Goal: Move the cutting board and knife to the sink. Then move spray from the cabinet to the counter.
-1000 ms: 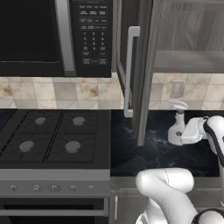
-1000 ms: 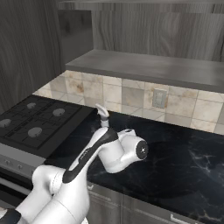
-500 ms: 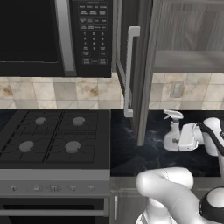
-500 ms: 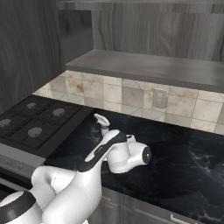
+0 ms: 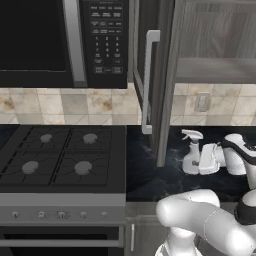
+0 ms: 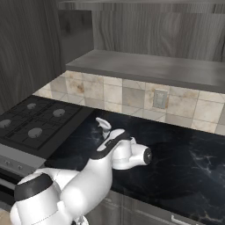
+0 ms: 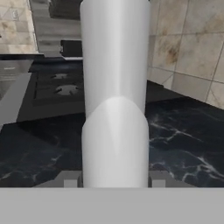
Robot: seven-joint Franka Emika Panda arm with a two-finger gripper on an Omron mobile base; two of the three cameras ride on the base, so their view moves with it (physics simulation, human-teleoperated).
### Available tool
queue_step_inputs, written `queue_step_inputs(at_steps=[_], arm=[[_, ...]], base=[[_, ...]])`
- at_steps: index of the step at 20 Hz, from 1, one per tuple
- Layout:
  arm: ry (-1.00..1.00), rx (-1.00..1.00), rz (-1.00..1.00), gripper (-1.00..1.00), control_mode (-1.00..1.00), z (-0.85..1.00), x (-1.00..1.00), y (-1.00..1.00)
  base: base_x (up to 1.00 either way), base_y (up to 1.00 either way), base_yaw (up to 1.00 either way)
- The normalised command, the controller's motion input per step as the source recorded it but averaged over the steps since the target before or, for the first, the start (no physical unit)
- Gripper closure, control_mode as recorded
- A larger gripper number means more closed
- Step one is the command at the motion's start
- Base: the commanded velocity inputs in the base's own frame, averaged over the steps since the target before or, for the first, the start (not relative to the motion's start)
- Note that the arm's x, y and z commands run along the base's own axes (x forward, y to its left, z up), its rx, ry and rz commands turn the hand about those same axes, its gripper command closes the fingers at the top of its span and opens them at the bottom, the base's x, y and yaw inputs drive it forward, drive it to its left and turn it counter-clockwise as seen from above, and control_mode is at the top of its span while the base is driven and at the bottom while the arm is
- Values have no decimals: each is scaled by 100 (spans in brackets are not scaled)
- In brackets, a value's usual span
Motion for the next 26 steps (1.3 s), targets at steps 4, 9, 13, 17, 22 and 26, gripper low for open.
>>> queue_step_inputs(at_steps=[4, 9, 13, 17, 22, 26], arm=[[0, 0, 2, 100, -100, -31, 25, 0], [0, 0, 1, 100, -100, -32, 14, 0], [0, 0, 2, 100, -100, -31, 15, 0], [0, 0, 1, 100, -100, -34, 6, 0], [-4, 0, 0, 100, -100, -41, -11, 2], [-12, -2, 0, 100, -100, -38, -25, 9]], base=[[0, 0, 0], [0, 0, 0], [0, 0, 0], [0, 0, 0], [0, 0, 0], [0, 0, 0]])
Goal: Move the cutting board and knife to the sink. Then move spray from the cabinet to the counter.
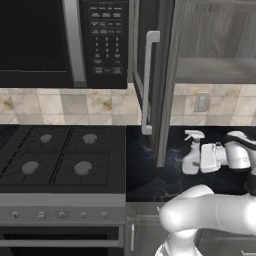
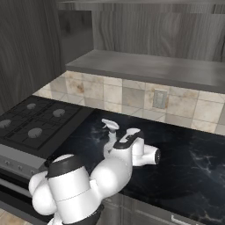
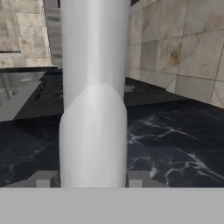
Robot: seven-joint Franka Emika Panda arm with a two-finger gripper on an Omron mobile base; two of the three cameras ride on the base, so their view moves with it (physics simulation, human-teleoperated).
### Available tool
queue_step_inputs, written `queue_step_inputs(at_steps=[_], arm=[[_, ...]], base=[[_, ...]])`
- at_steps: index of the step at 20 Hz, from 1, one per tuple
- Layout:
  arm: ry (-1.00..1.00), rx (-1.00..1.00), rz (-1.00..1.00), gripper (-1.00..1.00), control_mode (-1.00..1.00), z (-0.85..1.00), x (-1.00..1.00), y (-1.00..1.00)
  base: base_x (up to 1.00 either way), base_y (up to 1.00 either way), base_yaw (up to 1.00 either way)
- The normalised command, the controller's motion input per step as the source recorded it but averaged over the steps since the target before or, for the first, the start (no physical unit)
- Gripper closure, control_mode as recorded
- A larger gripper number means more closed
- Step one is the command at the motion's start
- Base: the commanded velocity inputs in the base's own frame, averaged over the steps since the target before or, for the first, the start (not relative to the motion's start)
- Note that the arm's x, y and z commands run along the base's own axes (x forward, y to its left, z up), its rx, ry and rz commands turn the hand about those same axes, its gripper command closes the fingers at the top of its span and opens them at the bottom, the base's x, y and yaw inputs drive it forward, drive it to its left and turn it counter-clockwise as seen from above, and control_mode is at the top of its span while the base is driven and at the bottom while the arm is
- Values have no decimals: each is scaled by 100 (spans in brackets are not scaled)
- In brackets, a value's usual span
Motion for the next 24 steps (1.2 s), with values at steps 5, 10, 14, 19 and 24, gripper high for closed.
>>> queue_step_inputs(at_steps=[5, 10, 14, 19, 24], arm=[[-15, -4, 0, 100, -100, -31, -21, 12], [-5, -7, 0, 100, -100, -23, -6, 14], [0, -7, 0, 100, -100, -15, 1, 14], [0, -7, 0, 100, -100, -17, 0, 11], [0, -6, 0, -100, -100, -16, -3, 5]], base=[[0, 0, 0], [0, 0, 0], [0, 0, 0], [0, 0, 0], [0, 0, 0]])
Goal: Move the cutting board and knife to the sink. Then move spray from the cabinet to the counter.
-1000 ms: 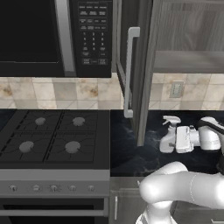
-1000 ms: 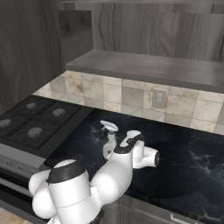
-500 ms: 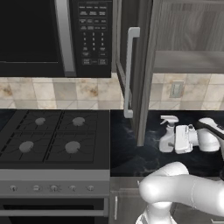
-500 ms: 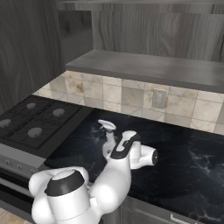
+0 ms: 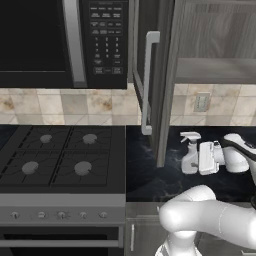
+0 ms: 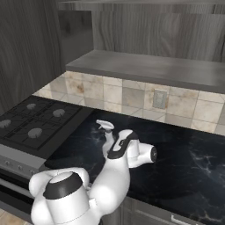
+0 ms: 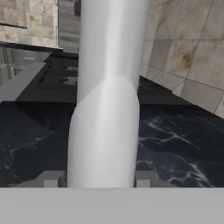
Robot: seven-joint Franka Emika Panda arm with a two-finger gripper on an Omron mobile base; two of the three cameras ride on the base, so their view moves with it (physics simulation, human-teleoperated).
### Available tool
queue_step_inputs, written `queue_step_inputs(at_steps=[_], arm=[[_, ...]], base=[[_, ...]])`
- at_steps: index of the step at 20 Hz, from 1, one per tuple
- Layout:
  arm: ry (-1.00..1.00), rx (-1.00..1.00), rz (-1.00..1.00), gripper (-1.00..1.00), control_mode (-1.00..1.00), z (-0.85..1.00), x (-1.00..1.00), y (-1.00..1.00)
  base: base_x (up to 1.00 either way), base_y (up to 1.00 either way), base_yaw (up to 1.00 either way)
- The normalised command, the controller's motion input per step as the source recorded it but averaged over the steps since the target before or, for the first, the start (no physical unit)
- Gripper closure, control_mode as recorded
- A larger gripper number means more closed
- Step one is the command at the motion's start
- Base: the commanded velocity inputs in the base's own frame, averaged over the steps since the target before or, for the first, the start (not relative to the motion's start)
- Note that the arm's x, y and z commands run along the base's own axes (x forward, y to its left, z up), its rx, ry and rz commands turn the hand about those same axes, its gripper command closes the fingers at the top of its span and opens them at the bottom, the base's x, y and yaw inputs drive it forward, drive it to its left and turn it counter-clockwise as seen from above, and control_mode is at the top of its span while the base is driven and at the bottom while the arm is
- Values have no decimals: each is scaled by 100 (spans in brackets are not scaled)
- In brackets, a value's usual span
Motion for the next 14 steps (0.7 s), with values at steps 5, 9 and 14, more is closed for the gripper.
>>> queue_step_inputs(at_steps=[5, 9, 14], arm=[[0, -3, 0, -100, -100, -9, -4, 0], [0, -1, 0, -100, -100, -3, -4, 0], [0, -1, 0, -100, -100, 0, -7, 0]], base=[[0, 0, 0], [0, 0, 0], [0, 0, 0]])
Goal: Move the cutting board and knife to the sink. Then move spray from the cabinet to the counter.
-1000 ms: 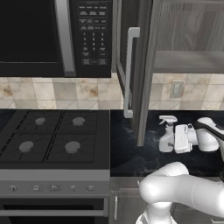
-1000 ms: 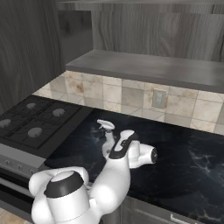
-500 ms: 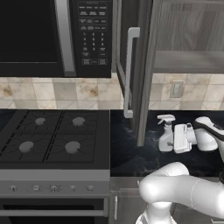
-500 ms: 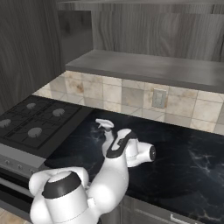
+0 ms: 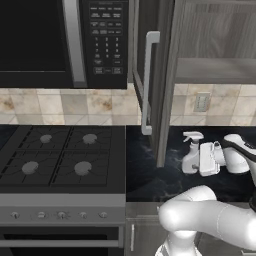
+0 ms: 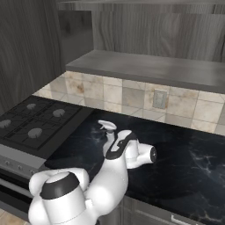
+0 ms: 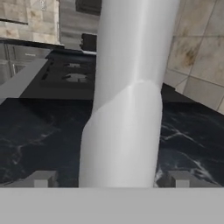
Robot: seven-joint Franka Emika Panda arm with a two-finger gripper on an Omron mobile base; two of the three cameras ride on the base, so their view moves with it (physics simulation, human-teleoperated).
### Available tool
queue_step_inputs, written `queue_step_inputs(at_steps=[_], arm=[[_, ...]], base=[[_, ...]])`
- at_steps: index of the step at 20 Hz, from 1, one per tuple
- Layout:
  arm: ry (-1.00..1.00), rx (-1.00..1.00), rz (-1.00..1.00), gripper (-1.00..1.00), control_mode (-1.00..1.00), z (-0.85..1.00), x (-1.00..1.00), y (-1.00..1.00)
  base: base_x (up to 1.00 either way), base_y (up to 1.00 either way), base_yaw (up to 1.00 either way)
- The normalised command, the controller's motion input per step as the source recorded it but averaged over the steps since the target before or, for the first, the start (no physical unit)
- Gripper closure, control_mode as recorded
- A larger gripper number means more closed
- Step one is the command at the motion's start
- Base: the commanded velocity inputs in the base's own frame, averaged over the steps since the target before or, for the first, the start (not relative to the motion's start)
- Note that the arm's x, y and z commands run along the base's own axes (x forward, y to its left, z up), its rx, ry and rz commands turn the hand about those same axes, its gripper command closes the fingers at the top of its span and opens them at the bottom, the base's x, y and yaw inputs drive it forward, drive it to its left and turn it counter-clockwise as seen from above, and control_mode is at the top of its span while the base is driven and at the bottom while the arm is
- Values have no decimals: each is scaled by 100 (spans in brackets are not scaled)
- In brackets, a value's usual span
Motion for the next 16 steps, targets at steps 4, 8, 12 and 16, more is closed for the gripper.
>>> queue_step_inputs(at_steps=[4, 8, 12, 16], arm=[[0, 0, 0, -100, -100, 0, -3, 0], [0, 0, 0, -100, -100, 2, -5, -6], [0, 0, 0, -100, -100, 6, -13, -7], [0, -1, 0, -100, -100, 11, -14, -8]], base=[[0, 0, 0], [0, 0, 0], [0, 0, 0], [0, 0, 0]])
